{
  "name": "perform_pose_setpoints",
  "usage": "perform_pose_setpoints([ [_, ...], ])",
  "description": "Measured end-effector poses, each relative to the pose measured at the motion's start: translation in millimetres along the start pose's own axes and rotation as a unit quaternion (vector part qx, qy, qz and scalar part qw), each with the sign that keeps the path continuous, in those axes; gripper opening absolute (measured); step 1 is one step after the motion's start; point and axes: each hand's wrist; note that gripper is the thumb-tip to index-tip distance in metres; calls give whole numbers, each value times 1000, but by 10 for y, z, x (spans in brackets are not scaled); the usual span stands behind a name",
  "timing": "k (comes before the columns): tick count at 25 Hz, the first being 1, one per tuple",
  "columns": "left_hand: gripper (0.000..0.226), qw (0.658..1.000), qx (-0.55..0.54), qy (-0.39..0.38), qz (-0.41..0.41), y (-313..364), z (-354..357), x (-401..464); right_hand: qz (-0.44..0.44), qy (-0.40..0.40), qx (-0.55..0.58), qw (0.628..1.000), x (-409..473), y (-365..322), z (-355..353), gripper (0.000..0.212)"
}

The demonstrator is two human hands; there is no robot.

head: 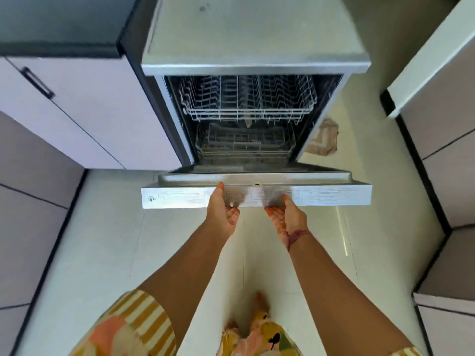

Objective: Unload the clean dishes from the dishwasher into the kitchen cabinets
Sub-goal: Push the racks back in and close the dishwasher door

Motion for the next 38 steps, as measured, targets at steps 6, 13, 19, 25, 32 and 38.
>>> perform_pose_setpoints([
  [6, 59, 999, -33, 6, 30, 531, 599, -64, -38, 10, -68, 997, 257, -406, 565, 17],
  [13, 56, 1000, 0, -13, 28, 1223, 1282, 78, -39, 7, -85, 996, 697, -932, 1419, 16],
  [19, 64, 997, 66, -9, 48, 1800, 1833, 140, -72, 12, -99, 992, 934, -1266, 2159, 30],
  [25, 57, 998, 56, -1, 42, 2230, 2222, 221, -108, 24, -163, 980, 1050, -1476, 2684, 44],
  [32, 59, 999, 39, 12, 17, 2334, 2330, 250, -92, 64, -120, 986, 1082, -1451, 2784, 39],
  [38, 56, 998, 59, 18, 22, 2371, 2295, 258, -86, 75, -104, 988, 1073, -1495, 2796, 35],
])
Point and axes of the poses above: each hand's wrist, its own x-axis towards the middle knuckle, its own z-axis out of the palm, y = z × x, and after that the axes turned 14 degrees about -z, right-handed
